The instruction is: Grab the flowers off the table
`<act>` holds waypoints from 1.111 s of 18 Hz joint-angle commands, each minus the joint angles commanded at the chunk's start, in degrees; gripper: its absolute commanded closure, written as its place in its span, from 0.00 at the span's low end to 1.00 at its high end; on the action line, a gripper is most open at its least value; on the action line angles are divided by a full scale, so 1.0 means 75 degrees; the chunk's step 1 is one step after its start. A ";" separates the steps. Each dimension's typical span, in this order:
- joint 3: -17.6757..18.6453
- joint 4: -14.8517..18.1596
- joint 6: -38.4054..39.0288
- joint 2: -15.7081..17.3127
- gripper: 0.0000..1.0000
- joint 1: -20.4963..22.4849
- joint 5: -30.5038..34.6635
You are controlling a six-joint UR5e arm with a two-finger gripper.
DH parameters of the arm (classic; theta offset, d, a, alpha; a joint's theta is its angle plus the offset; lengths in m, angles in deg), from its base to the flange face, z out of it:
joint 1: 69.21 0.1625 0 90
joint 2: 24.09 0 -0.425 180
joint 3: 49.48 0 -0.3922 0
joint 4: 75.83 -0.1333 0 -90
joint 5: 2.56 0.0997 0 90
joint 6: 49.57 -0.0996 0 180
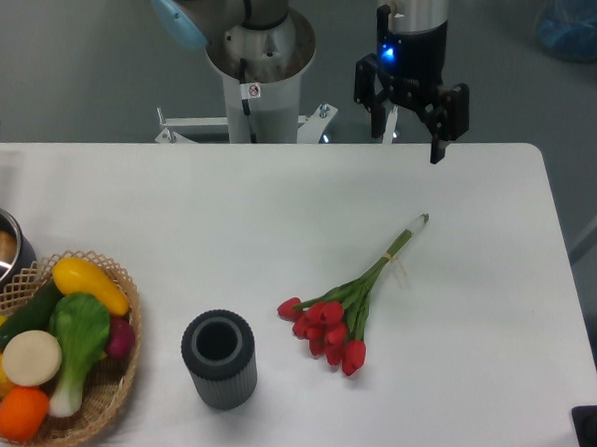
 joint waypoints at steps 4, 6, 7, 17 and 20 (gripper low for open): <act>-0.0023 -0.0035 0.0035 -0.0012 0.00 0.0000 0.0000; 0.0011 -0.0059 0.0047 0.0012 0.00 -0.0012 0.0012; 0.0023 -0.0059 0.0070 0.0023 0.00 -0.0012 0.0012; 0.0468 -0.0679 0.0773 -0.0093 0.00 -0.0047 0.0000; 0.0527 -0.0761 0.0762 -0.0281 0.00 -0.0059 0.0000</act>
